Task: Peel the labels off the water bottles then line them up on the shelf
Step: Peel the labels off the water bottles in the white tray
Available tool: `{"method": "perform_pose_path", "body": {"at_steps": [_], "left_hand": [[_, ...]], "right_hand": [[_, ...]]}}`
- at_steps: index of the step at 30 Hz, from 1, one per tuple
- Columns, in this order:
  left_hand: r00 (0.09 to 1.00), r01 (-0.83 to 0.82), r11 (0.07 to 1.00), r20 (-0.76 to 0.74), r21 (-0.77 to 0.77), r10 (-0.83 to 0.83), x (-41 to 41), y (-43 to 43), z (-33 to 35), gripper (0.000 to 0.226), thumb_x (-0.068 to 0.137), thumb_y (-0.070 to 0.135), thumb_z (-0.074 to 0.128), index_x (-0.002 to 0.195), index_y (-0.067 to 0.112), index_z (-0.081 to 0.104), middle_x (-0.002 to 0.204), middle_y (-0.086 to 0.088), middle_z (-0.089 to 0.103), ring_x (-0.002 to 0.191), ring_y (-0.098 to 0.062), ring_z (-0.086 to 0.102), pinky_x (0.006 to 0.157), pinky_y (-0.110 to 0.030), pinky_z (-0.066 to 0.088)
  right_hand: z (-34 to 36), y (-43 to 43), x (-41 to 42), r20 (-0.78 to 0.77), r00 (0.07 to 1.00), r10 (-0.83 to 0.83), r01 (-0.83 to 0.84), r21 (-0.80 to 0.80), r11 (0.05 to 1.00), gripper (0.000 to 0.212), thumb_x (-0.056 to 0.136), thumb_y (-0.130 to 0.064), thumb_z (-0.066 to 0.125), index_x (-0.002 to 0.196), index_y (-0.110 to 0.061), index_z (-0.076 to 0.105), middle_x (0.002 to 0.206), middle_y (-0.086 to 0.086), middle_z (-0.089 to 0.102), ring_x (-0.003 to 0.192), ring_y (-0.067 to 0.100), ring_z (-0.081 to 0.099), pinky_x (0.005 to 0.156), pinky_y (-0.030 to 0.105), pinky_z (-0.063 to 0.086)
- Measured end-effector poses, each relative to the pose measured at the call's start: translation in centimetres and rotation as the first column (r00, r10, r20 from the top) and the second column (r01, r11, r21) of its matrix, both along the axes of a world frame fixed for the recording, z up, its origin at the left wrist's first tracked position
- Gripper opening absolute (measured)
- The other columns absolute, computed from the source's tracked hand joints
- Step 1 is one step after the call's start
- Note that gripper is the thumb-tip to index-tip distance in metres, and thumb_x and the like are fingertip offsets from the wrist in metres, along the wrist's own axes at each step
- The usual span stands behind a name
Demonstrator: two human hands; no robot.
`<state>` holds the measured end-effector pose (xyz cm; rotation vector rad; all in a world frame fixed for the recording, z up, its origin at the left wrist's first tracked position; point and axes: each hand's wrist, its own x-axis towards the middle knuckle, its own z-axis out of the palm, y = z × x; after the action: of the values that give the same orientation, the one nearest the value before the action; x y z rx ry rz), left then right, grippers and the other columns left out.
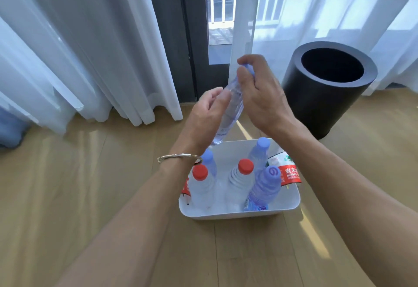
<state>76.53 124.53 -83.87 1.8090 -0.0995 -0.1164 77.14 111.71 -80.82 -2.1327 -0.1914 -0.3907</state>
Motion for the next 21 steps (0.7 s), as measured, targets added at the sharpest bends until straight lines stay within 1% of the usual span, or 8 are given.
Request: {"method": "perform_pose_path", "body": {"at_steps": [2, 5, 9, 13, 15, 17, 19, 21], "left_hand": [[0.998, 0.064, 0.998, 0.022, -0.005, -0.064, -0.8, 1.0, 0.3, 0.068, 0.081, 0.064, 0.049, 0.133, 0.02, 0.052, 0.12, 0.001, 0.064, 0.111, -0.012, 0.061, 0.092, -0.029, 0.049], [0.977, 0.212, 0.977, -0.022, 0.039, -0.211, -2.1, 2.1, 0.9, 0.069, 0.08, 0.056, 0.054, 0.141, 0.026, 0.041, 0.128, 0.002, 0.06, 0.114, -0.008, 0.06, 0.092, -0.028, 0.052], [0.922, 0.361, 0.932, -0.143, -0.017, -0.36, -3.3, 1.8, 1.5, 0.045, 0.084, 0.042, 0.065, 0.12, 0.048, 0.039, 0.104, 0.007, 0.073, 0.093, -0.008, 0.071, 0.073, -0.028, 0.06], [0.957, 0.253, 0.965, -0.128, -0.074, -0.261, -3.7, 1.6, 1.6, 0.03, 0.089, 0.026, 0.064, 0.109, 0.039, 0.046, 0.074, 0.016, 0.072, 0.068, 0.002, 0.069, 0.049, -0.011, 0.049], [0.984, 0.125, 0.991, -0.121, -0.049, -0.13, -3.6, 1.8, 1.7, 0.032, 0.086, 0.034, 0.066, 0.113, 0.03, 0.051, 0.091, 0.01, 0.07, 0.079, -0.006, 0.07, 0.053, -0.015, 0.053], [0.987, -0.034, 0.996, -0.162, -0.083, 0.02, -3.2, 2.4, 1.6, 0.045, 0.083, 0.044, 0.068, 0.119, 0.022, 0.051, 0.107, 0.001, 0.067, 0.093, -0.016, 0.069, 0.067, -0.032, 0.061], [0.961, -0.181, 0.969, -0.238, -0.17, 0.138, -2.7, 3.1, 1.8, 0.057, 0.08, 0.048, 0.07, 0.123, 0.018, 0.049, 0.114, -0.003, 0.066, 0.095, -0.02, 0.07, 0.067, -0.044, 0.061], [0.94, -0.266, 0.942, -0.271, -0.204, 0.207, -2.5, 3.7, 2.0, 0.064, 0.077, 0.05, 0.073, 0.125, 0.017, 0.047, 0.115, -0.004, 0.066, 0.091, -0.021, 0.071, 0.059, -0.04, 0.06]], "right_hand": [[0.5, 0.4, -0.5, 0.018, 1.0, 0.001, -0.004, 0.155, 0.988, 0.025, 0.104, -0.025, 0.035, 0.123, -0.013, 0.044, 0.098, -0.003, 0.051, 0.081, 0.007, 0.05, 0.065, 0.011, 0.041], [0.4, 0.8, -1.1, 0.006, 1.0, 0.027, -0.027, 0.326, 0.945, 0.015, 0.104, -0.023, 0.035, 0.113, -0.016, 0.044, 0.088, -0.012, 0.048, 0.077, 0.002, 0.052, 0.069, 0.011, 0.046], [0.3, 1.6, -1.8, -0.038, 0.997, 0.06, -0.037, 0.444, 0.895, 0.013, 0.104, -0.028, 0.036, 0.106, -0.02, 0.045, 0.088, -0.006, 0.053, 0.082, 0.012, 0.06, 0.066, 0.018, 0.054], [-0.3, 1.6, -2.0, -0.126, 0.989, 0.074, -0.012, 0.434, 0.901, 0.024, 0.103, -0.039, 0.032, 0.117, -0.025, 0.044, 0.107, -0.002, 0.058, 0.1, 0.013, 0.062, 0.085, 0.031, 0.054], [-1.3, 1.5, -2.2, -0.214, 0.969, 0.12, -0.03, 0.383, 0.923, 0.034, 0.101, -0.047, 0.032, 0.124, -0.025, 0.043, 0.116, -0.003, 0.057, 0.108, 0.013, 0.059, 0.092, 0.034, 0.05], [-2.7, 1.6, -2.7, -0.28, 0.944, 0.175, -0.075, 0.335, 0.939, 0.041, 0.098, -0.051, 0.036, 0.13, -0.026, 0.044, 0.118, -0.003, 0.058, 0.113, 0.016, 0.058, 0.097, 0.043, 0.049], [-3.9, 2.0, -3.7, -0.313, 0.922, 0.226, -0.135, 0.289, 0.948, 0.035, 0.099, -0.045, 0.041, 0.129, -0.028, 0.047, 0.11, -0.008, 0.061, 0.108, 0.013, 0.059, 0.097, 0.038, 0.048], [-4.8, 2.5, -4.4, -0.332, 0.894, 0.299, -0.231, 0.229, 0.946, 0.031, 0.098, -0.044, 0.042, 0.126, -0.032, 0.049, 0.106, -0.013, 0.063, 0.101, 0.008, 0.061, 0.091, 0.029, 0.049]]}}
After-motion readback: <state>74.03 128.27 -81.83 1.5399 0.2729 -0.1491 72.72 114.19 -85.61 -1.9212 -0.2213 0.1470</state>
